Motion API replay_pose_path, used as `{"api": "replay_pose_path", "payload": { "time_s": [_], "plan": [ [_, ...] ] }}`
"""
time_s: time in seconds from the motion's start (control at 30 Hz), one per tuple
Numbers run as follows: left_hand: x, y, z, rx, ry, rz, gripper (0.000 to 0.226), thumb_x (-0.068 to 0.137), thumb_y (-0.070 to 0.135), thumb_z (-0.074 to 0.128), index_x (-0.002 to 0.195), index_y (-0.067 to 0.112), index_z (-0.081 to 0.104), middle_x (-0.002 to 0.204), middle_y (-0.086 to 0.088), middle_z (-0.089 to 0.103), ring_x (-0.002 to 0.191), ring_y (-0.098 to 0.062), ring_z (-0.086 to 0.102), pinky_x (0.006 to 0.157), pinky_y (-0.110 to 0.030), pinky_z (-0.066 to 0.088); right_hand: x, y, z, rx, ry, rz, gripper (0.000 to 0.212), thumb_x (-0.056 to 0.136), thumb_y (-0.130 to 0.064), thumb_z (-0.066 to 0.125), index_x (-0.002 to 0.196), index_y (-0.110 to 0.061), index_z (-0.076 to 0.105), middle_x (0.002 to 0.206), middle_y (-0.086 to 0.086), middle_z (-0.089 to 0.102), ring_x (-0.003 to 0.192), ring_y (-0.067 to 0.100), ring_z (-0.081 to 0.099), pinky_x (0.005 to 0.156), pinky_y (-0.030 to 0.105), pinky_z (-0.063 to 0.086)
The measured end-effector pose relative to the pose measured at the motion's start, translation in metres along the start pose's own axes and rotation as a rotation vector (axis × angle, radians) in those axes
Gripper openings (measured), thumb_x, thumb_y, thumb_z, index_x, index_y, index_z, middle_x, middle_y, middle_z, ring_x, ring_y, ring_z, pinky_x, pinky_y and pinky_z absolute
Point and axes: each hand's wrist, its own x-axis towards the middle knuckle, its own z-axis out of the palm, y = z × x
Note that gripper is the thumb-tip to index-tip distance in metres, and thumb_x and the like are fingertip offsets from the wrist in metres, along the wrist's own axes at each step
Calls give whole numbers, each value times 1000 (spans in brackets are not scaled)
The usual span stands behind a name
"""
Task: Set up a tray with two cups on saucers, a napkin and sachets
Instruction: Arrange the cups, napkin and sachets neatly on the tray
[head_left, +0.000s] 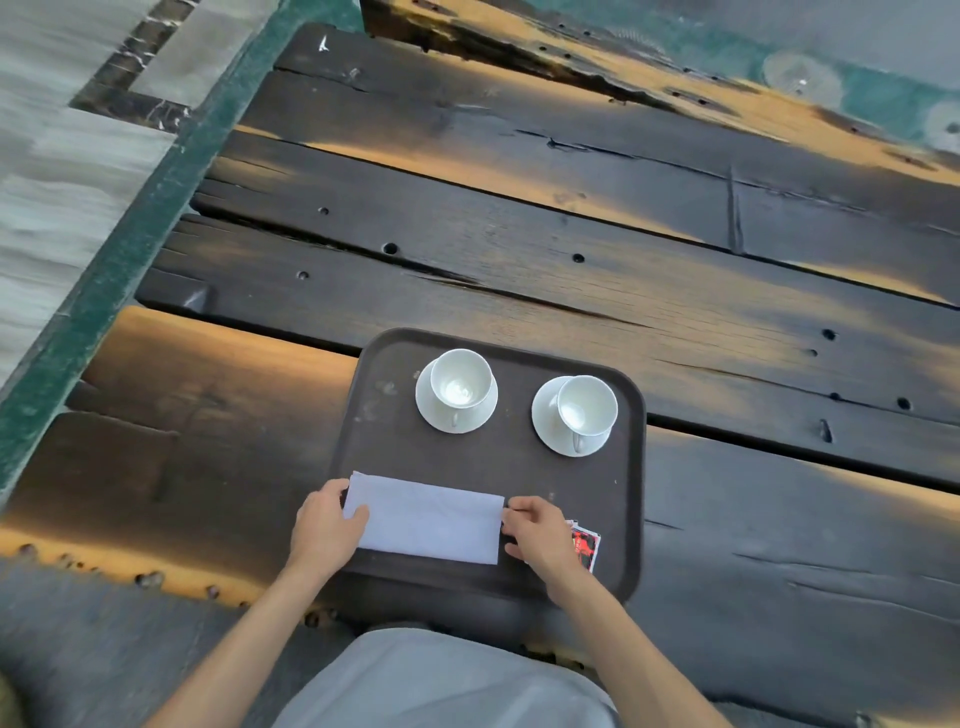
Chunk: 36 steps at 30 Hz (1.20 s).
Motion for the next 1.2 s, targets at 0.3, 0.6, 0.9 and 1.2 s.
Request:
{"api": "replay_pose_path", "payload": {
  "time_s": [0.3, 0.6, 0.9, 1.2],
  "plan": [
    [8, 4, 3, -131, 160, 35, 29, 94, 16, 59, 122, 12, 63, 117, -7, 70, 96, -23, 64, 82, -36, 49, -6, 9, 16, -2, 77, -70, 23, 91, -11, 56, 97, 9, 65, 74, 4, 51, 68, 16, 48, 76, 34, 58],
    [-19, 3, 41, 409, 18, 614, 67, 103, 36, 42, 160, 11, 17, 169, -4, 3, 157, -26, 2, 124, -41, 15, -25, 27, 47, -954, 65, -819, 70, 96, -35, 50, 157, -9, 28, 167, 11, 21, 154, 28, 20, 122, 41, 27],
    [10, -25, 48, 631, -46, 580, 65, 98, 58, 5, 156, 36, -16, 166, 8, -21, 154, -15, -15, 125, -41, 3, 1, 43, 60, -1144, -20, -761, 76, 102, -55, 29, 162, -17, 3, 170, -2, -5, 157, 20, -6, 127, 45, 5],
    [13, -24, 47, 705, -32, 430, 68, 96, 60, -3, 153, 32, -28, 164, 4, -32, 148, -15, -32, 124, -44, -5, 3, 52, 19, -1196, 75, -679, 87, 97, -67, 31, 162, -15, 5, 170, 5, 1, 157, 26, 5, 126, 48, 14]
  ]
}}
